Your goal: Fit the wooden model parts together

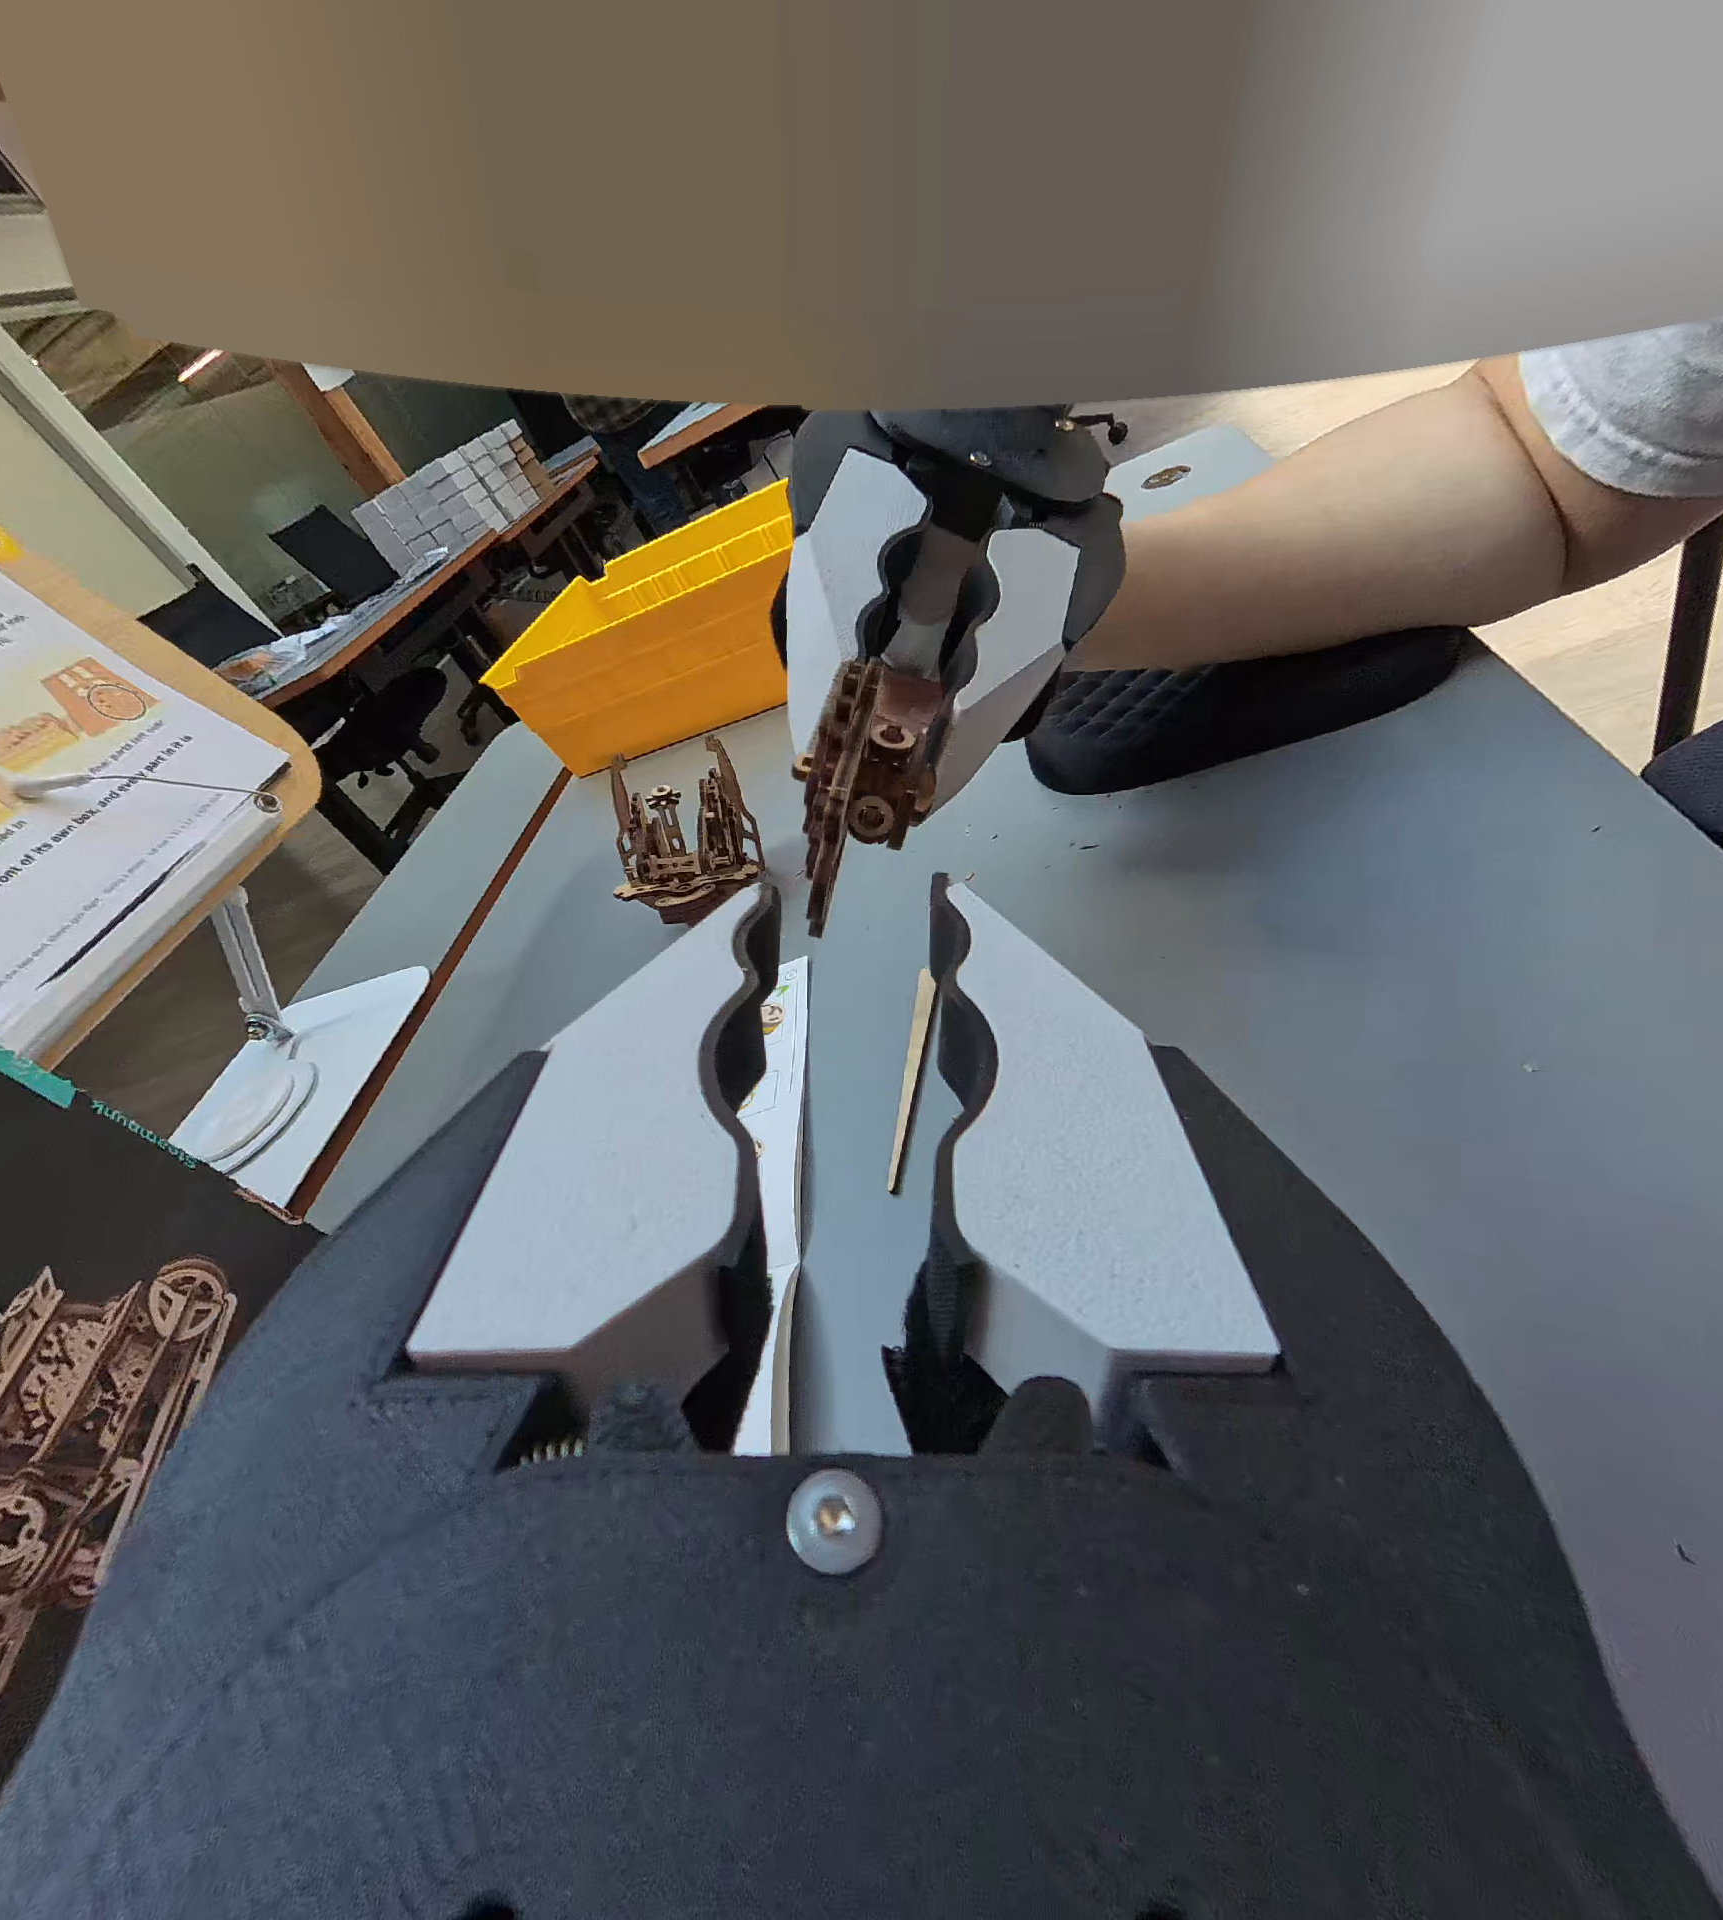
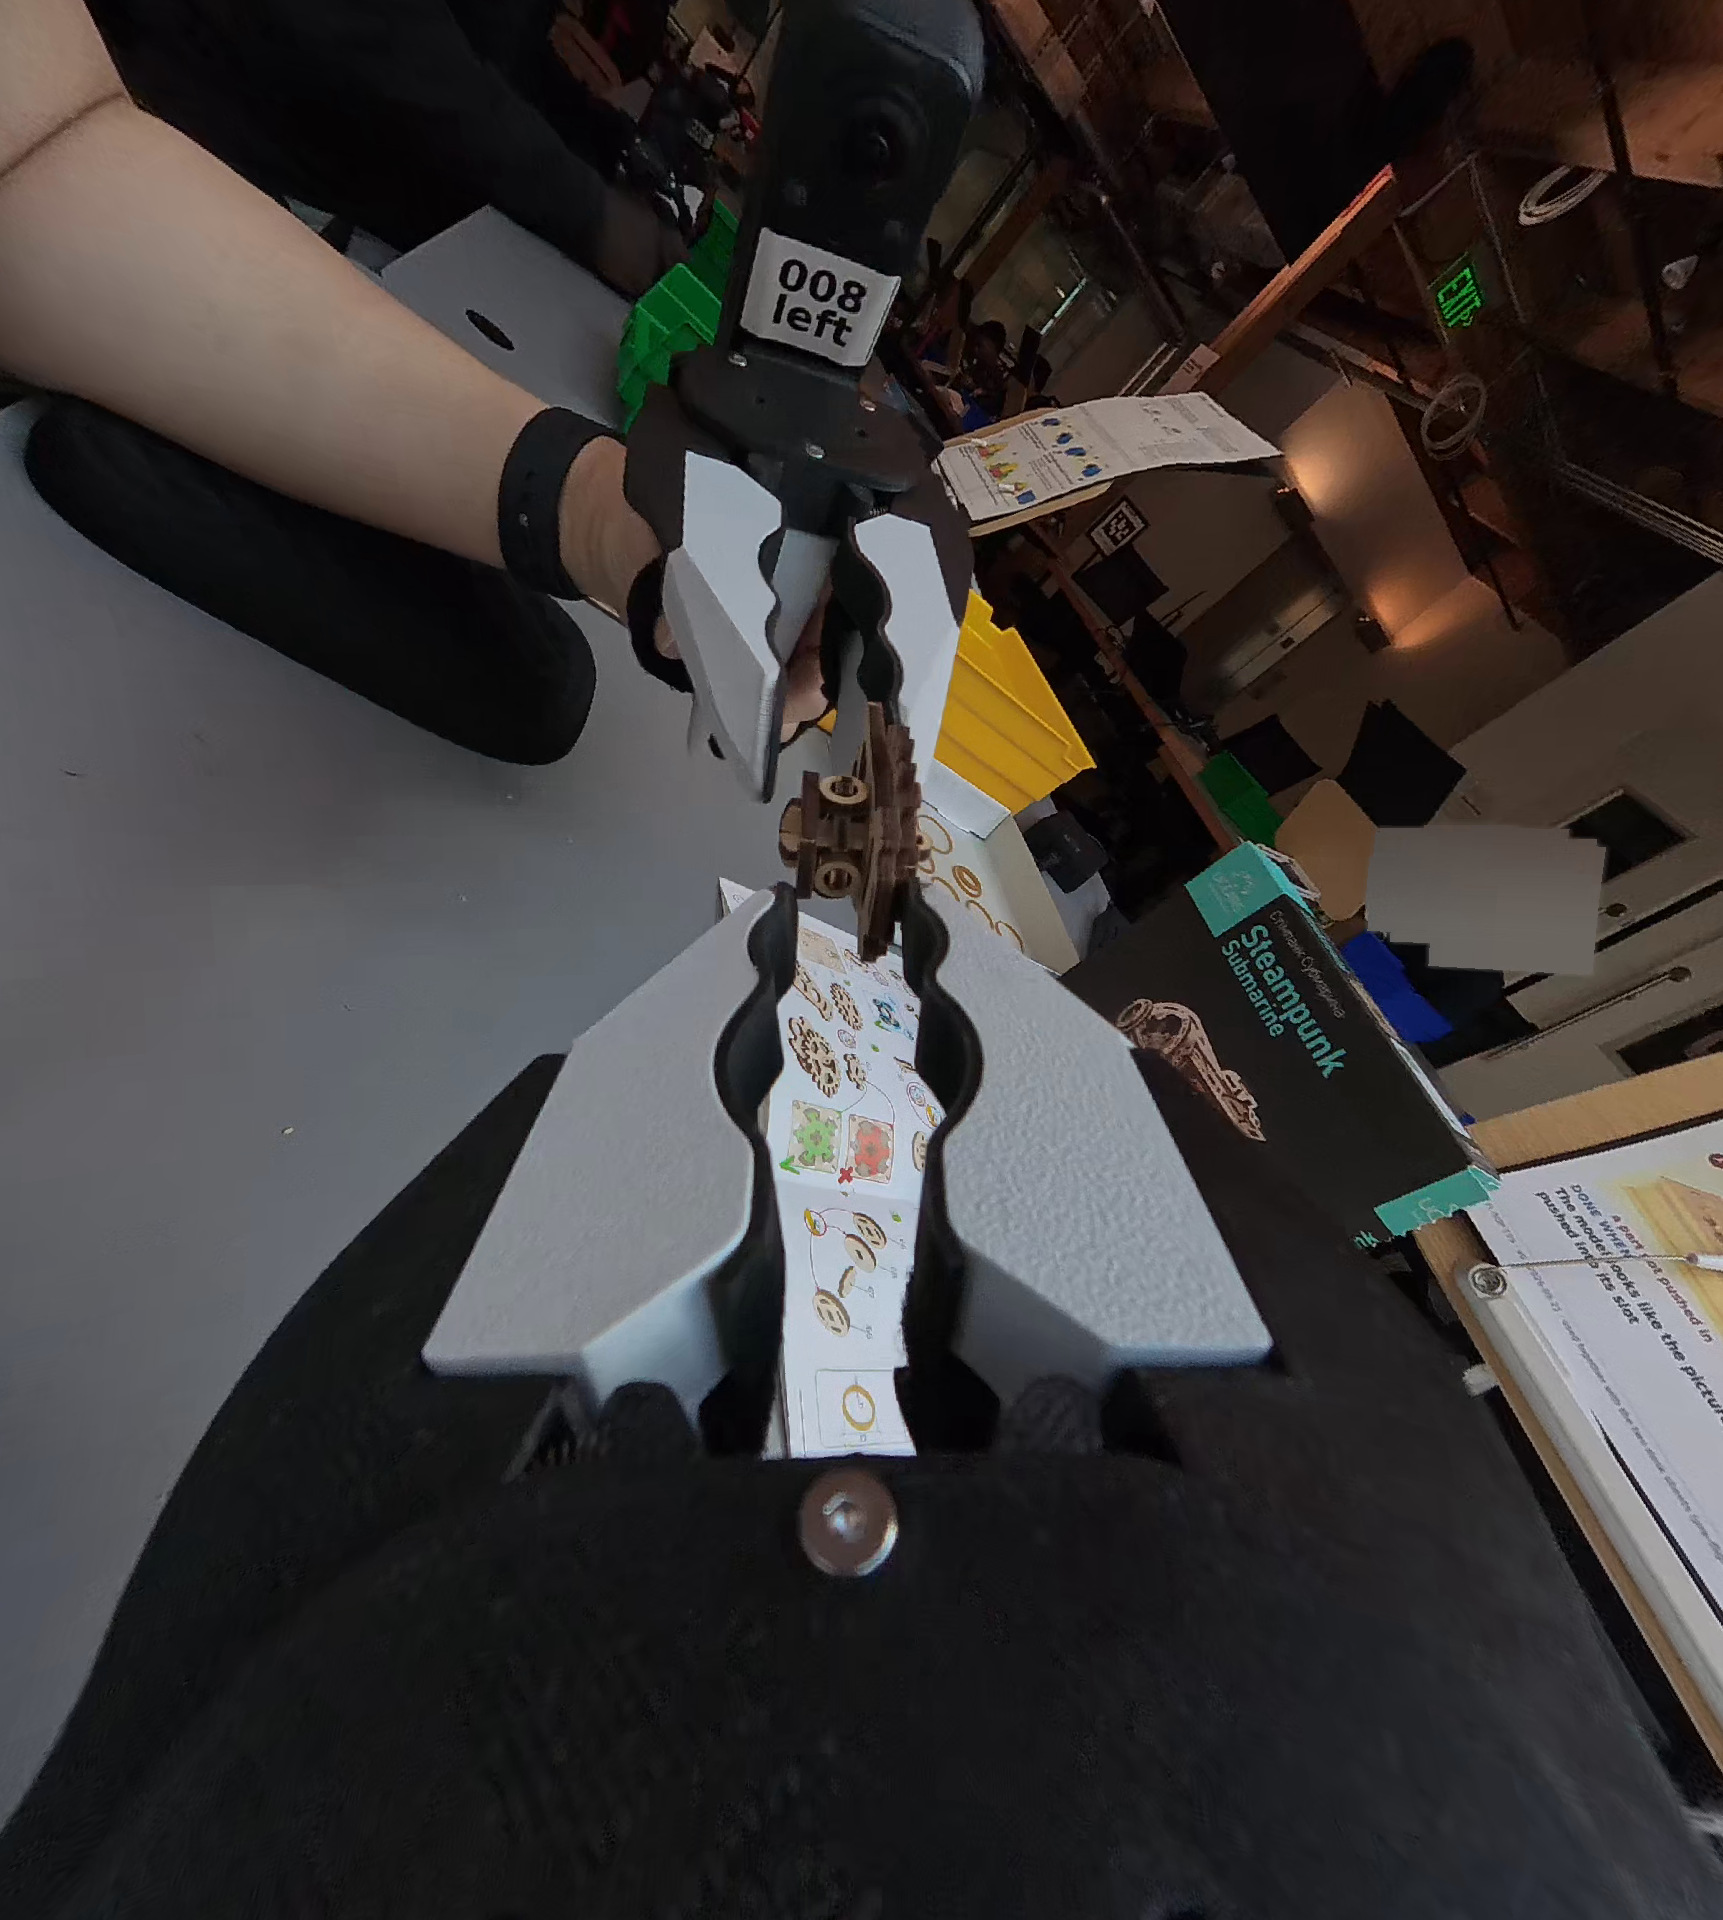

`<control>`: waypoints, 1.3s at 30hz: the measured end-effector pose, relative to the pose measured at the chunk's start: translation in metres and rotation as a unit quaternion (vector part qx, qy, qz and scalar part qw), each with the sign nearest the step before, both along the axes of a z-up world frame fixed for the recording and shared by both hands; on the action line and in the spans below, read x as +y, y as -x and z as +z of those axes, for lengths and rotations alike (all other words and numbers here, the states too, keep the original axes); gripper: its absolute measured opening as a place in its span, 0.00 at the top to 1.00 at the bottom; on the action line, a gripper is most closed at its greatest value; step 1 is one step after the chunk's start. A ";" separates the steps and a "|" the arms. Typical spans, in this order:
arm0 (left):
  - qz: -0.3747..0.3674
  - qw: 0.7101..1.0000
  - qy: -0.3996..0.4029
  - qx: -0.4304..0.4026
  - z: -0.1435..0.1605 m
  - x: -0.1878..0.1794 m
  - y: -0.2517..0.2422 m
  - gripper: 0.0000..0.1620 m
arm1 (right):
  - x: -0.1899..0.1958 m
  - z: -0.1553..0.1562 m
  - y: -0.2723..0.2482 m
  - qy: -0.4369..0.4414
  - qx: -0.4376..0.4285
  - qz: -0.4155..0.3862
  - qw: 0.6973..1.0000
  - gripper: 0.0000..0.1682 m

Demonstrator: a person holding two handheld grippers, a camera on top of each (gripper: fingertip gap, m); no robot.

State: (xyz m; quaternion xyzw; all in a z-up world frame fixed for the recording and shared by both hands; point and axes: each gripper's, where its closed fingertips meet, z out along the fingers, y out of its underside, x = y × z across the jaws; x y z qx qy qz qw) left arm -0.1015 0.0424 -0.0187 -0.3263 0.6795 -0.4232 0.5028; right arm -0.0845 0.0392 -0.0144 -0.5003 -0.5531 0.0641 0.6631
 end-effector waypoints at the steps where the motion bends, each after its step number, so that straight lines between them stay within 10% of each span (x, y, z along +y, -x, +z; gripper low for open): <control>1: -0.004 1.000 0.000 -0.004 0.002 -0.001 0.001 0.87 | -0.003 0.000 0.001 0.007 0.001 0.011 1.000 0.89; 19: -0.079 0.997 0.007 0.008 -0.006 -0.025 0.008 0.98 | -0.021 -0.020 0.014 0.081 -0.009 0.095 0.992 0.89; 31: 0.113 0.987 -0.098 -0.050 0.004 0.034 -0.002 0.98 | 0.008 0.017 -0.005 0.143 0.119 -0.002 0.982 0.83; 39: 0.118 0.987 -0.105 -0.040 0.000 0.033 -0.005 0.98 | 0.019 -0.011 0.008 0.149 0.068 -0.039 0.986 0.83</control>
